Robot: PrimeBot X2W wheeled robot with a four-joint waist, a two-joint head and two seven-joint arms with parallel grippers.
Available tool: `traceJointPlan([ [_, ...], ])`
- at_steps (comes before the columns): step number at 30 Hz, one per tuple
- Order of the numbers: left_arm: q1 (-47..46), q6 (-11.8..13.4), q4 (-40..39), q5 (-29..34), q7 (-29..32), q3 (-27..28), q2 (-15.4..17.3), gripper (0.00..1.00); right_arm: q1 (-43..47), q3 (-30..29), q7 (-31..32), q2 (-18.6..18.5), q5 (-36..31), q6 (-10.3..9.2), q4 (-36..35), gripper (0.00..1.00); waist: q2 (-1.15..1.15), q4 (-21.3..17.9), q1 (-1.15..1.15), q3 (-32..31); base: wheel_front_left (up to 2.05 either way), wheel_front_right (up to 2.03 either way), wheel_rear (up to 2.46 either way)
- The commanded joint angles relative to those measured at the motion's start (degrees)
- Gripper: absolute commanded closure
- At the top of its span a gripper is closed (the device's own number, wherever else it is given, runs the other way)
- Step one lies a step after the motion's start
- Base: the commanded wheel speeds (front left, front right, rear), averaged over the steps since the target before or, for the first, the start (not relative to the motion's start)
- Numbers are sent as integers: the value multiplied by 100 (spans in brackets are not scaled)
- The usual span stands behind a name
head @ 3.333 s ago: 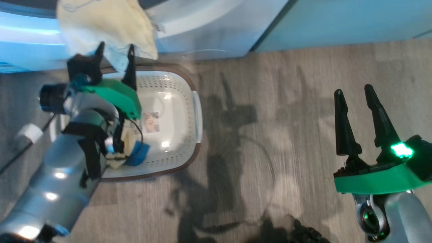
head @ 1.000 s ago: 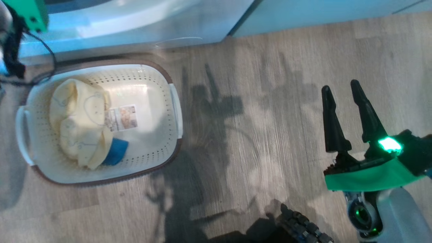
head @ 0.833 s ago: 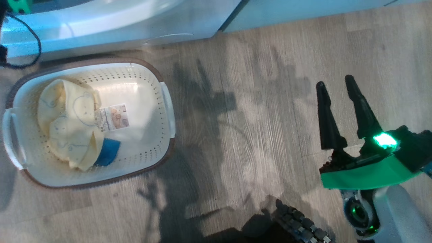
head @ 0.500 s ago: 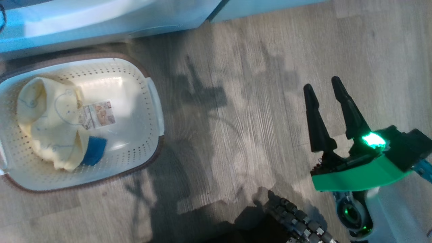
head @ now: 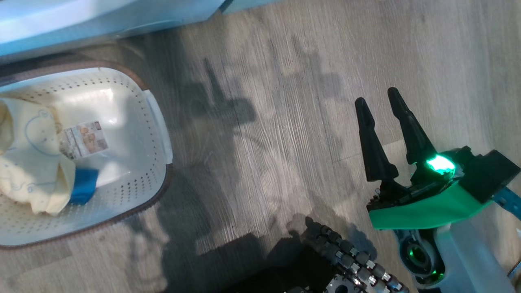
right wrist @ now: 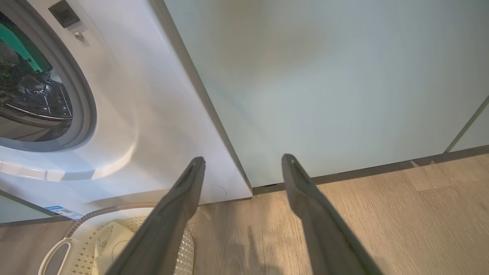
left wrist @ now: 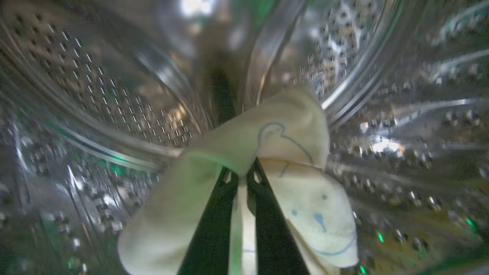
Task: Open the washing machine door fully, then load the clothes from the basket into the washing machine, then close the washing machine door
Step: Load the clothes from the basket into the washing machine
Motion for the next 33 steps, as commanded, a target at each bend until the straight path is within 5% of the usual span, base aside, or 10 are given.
traceJointPlan([
  [1,-242,-21,-95,134,-336,119,284,100,45,79,-37,-59,55,-16,-192,0,0,-43,-1,70,0,0,0],
  [5,-202,-120,336,203,-672,13,255,100,18,89,-37,-59,84,-16,-206,0,0,-40,-1,124,0,0,0],
  [14,-363,-294,1118,-220,-105,64,-70,100,-38,40,-37,-59,51,-16,-166,0,0,86,-1,142,0,0,0],
  [15,-391,-297,1156,-243,-85,67,-101,59,-49,36,-37,-59,43,-16,-158,0,0,104,-1,135,0,0,0],
  [16,-411,-300,1184,-248,-71,54,-127,0,-60,31,-37,-59,35,-16,-152,0,0,127,-1,121,0,0,0],
  [33,216,-167,982,-471,-734,30,-528,0,30,-343,-37,-59,-311,-16,-146,0,0,682,-1,-289,0,0,0],
])
